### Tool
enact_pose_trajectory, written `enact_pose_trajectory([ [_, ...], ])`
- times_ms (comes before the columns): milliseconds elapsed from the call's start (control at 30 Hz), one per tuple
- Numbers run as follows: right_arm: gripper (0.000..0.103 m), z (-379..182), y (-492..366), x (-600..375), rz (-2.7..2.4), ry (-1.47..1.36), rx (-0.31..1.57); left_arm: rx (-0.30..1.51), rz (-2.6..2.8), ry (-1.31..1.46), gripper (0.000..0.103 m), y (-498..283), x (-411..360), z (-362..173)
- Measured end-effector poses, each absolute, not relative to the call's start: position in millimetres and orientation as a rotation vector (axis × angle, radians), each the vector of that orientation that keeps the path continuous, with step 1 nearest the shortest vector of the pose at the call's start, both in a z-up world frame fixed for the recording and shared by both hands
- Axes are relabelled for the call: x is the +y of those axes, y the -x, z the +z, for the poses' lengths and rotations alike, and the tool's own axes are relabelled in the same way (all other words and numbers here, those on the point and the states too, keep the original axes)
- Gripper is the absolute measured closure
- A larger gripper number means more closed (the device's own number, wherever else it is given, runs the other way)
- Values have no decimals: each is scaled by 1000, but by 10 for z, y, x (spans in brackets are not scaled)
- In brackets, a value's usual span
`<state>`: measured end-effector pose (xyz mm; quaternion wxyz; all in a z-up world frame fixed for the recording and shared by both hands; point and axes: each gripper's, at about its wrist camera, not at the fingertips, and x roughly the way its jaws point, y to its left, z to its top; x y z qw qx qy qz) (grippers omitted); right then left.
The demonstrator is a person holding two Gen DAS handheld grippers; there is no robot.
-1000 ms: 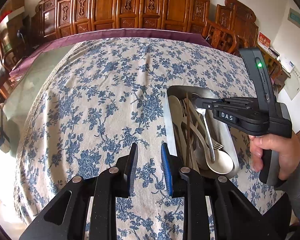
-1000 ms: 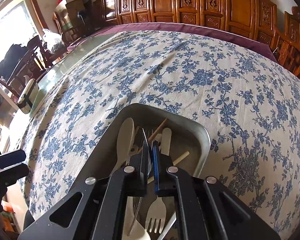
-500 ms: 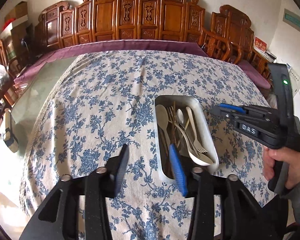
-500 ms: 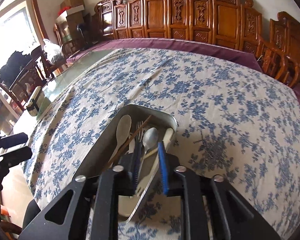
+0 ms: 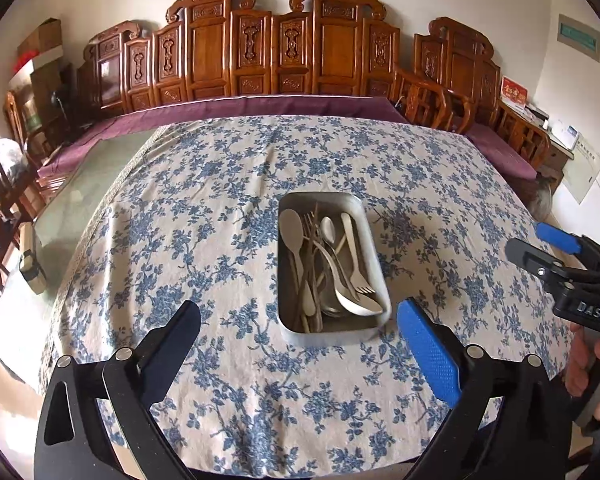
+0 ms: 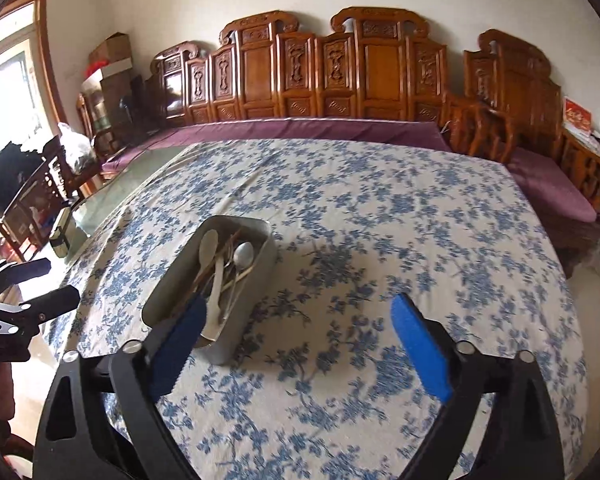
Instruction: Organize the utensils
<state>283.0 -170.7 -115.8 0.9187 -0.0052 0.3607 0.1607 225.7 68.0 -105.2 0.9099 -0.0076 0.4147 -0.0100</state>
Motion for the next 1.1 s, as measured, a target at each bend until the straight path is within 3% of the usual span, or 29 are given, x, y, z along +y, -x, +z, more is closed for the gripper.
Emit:
enact_pose_trajectory([
  [467,3,-934,-2031,-2218,210,13,675,825,-47,8,8,-1840,196,-1054],
  [1100,3,-338,-1547,-2397,172,-13,542,652,-54,-21,8,-1351,-190,-193],
])
